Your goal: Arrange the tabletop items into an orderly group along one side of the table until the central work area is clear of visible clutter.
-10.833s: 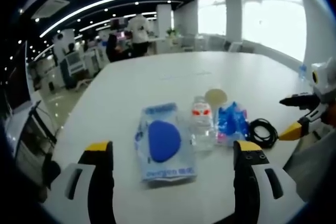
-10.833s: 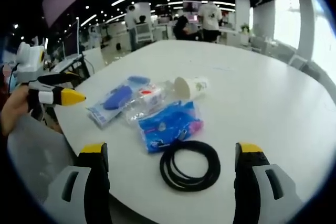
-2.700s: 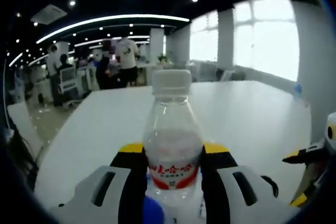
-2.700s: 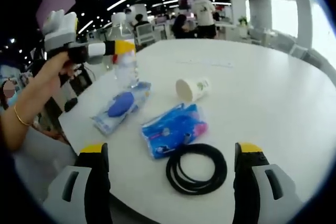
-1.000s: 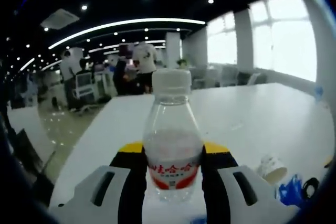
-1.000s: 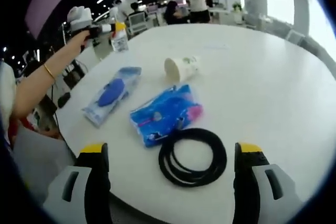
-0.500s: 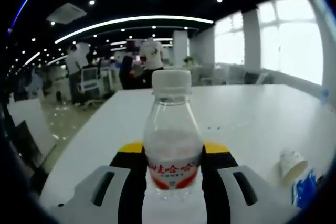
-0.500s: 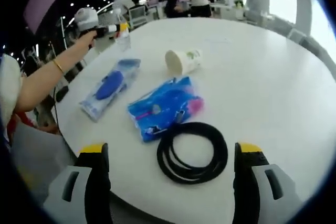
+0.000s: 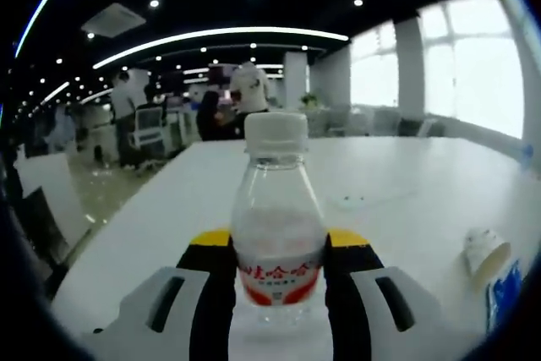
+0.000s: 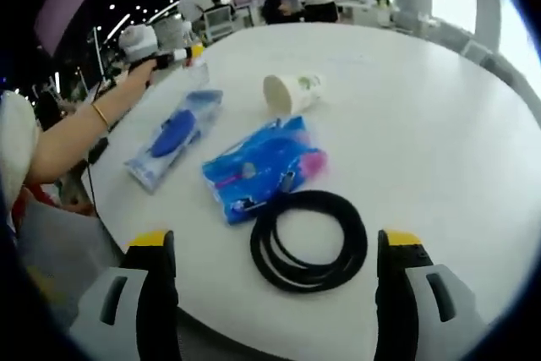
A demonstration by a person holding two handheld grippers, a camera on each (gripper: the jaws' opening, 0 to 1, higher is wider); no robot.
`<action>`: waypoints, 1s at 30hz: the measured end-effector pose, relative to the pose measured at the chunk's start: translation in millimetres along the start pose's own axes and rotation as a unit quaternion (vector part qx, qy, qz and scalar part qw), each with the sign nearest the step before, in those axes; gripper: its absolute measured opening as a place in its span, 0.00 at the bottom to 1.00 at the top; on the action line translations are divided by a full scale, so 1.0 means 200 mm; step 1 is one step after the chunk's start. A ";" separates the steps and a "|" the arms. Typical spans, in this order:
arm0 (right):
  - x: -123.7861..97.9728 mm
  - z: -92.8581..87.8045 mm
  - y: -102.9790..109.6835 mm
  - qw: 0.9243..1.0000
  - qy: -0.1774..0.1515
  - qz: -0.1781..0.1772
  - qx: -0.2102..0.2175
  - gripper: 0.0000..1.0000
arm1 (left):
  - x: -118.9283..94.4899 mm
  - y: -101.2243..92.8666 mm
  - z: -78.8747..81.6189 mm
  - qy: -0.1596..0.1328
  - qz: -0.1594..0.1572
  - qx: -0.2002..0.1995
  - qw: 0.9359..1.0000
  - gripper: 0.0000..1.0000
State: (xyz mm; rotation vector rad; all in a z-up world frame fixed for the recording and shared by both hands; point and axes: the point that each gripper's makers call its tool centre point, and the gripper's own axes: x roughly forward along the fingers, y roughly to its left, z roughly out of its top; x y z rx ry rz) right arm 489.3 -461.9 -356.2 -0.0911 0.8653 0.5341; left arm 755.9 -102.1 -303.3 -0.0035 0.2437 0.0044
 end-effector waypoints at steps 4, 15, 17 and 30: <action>0.00 0.00 0.00 1.000 -0.001 0.002 0.005 0.98 | -0.03 -0.02 0.00 -0.011 0.000 0.001 1.000 0.37; 0.00 -0.02 0.00 1.000 0.005 -0.001 -0.001 0.95 | -0.08 -0.05 0.00 -0.012 0.007 -0.010 1.000 0.38; 0.00 -0.03 0.00 1.000 0.010 0.002 0.001 0.95 | -0.08 -0.05 -0.01 -0.009 0.004 0.005 1.000 0.38; 0.00 -0.02 0.05 1.000 0.009 0.016 -0.015 0.91 | -0.10 -0.06 0.00 -0.011 0.014 0.008 1.000 0.39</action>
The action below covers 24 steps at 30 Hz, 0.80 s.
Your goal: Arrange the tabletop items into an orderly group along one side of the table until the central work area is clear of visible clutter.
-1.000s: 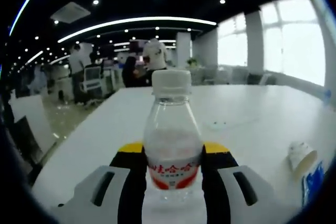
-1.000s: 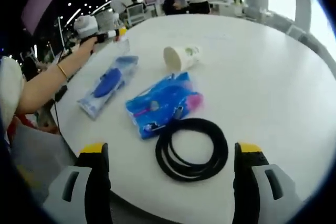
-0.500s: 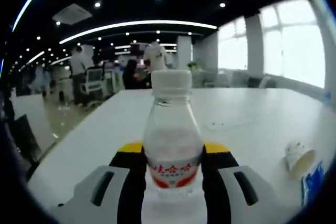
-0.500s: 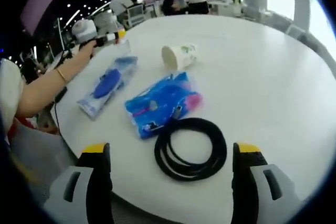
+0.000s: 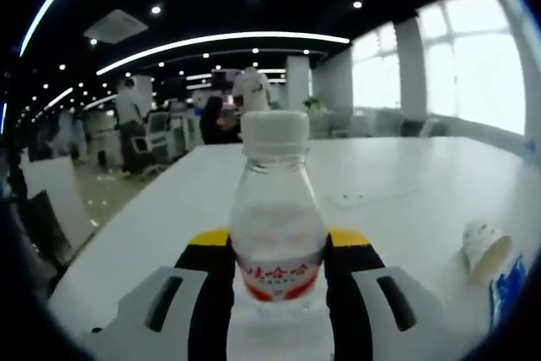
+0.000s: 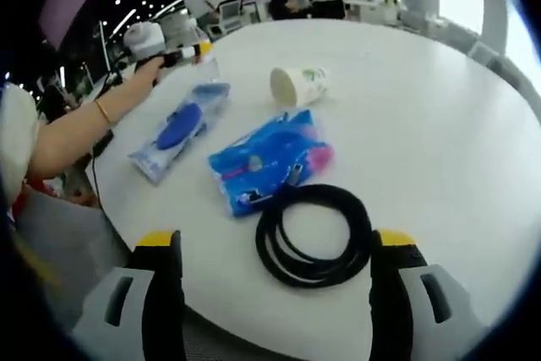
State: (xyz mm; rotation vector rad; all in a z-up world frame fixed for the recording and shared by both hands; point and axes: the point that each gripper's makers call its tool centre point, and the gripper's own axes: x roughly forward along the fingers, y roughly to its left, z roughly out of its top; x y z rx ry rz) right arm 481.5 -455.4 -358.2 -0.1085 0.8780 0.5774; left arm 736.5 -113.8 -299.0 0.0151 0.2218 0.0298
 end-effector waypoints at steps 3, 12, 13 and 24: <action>0.00 0.01 0.01 1.000 -0.003 -0.002 -0.017 0.91 | 0.00 0.00 0.00 0.005 0.000 -0.007 1.000 0.41; -0.01 0.05 0.03 1.000 -0.020 0.011 -0.019 0.90 | -0.03 -0.01 0.06 -0.007 -0.010 -0.015 1.000 0.64; -0.01 0.06 0.03 0.999 -0.024 0.014 -0.017 0.90 | -0.04 -0.01 0.07 -0.008 -0.012 -0.015 1.000 0.67; -0.04 0.18 0.02 0.997 -0.073 0.004 -0.030 0.88 | -0.13 -0.02 0.10 -0.021 -0.043 0.029 0.998 0.95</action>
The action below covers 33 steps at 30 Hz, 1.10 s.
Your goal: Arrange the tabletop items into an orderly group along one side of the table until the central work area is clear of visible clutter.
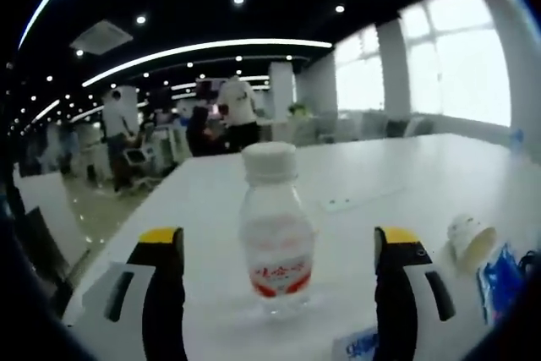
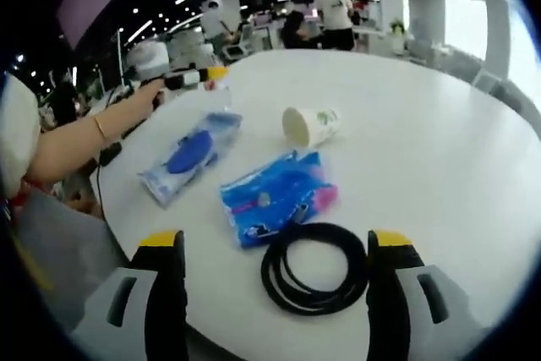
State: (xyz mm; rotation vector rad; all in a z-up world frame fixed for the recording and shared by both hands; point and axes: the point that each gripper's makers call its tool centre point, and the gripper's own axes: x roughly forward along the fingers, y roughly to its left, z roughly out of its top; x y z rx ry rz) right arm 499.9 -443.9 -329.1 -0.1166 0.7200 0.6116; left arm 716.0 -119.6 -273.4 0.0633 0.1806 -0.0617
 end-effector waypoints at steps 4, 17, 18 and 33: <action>0.00 0.03 0.00 1.000 -0.007 0.001 0.000 0.89 | -0.04 0.00 0.01 -0.003 -0.001 0.006 1.000 0.99; 0.04 0.16 -0.03 0.999 -0.025 -0.006 -0.041 0.91 | -0.13 -0.07 0.03 0.014 -0.033 0.016 0.999 0.99; 0.05 0.17 -0.04 0.999 -0.024 -0.006 -0.046 0.91 | -0.15 -0.08 0.04 0.014 -0.040 0.021 0.999 0.99; 0.14 0.37 -0.14 0.997 -0.053 -0.015 -0.061 0.88 | -0.23 -0.27 0.09 0.038 -0.119 0.092 0.988 0.99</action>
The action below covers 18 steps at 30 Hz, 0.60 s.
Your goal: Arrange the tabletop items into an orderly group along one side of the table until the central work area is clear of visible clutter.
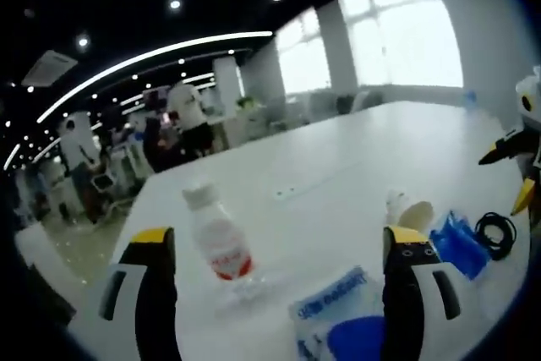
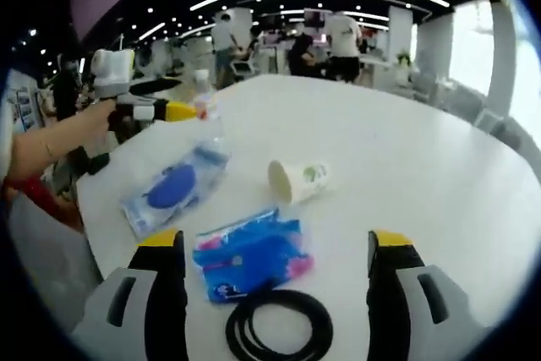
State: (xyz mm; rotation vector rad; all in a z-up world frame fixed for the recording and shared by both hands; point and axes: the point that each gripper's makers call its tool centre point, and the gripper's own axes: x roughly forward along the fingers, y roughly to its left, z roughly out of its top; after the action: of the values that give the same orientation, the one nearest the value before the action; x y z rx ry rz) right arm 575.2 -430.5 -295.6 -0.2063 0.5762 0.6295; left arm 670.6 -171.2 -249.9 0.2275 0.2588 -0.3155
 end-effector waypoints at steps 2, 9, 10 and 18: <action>0.03 0.02 -0.01 1.000 0.000 0.002 -0.006 0.88 | -0.01 -0.02 -0.01 0.005 -0.008 -0.005 1.000 0.99; 0.11 0.10 -0.04 1.000 -0.002 0.002 -0.028 0.85 | -0.07 -0.16 0.00 0.008 -0.048 -0.019 0.999 0.99; 0.13 0.10 -0.04 0.999 -0.002 0.004 -0.034 0.85 | -0.08 -0.17 0.01 0.010 -0.053 -0.025 0.998 0.99; 0.25 0.15 -0.05 0.998 -0.003 0.008 -0.064 0.83 | -0.13 -0.29 0.01 0.013 -0.086 -0.036 0.996 0.99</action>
State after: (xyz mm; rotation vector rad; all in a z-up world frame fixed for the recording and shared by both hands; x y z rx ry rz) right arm 626.2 -403.1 -299.0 -0.3196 0.5324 0.6818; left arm 628.1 -218.2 -250.5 0.1383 0.3160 -0.4726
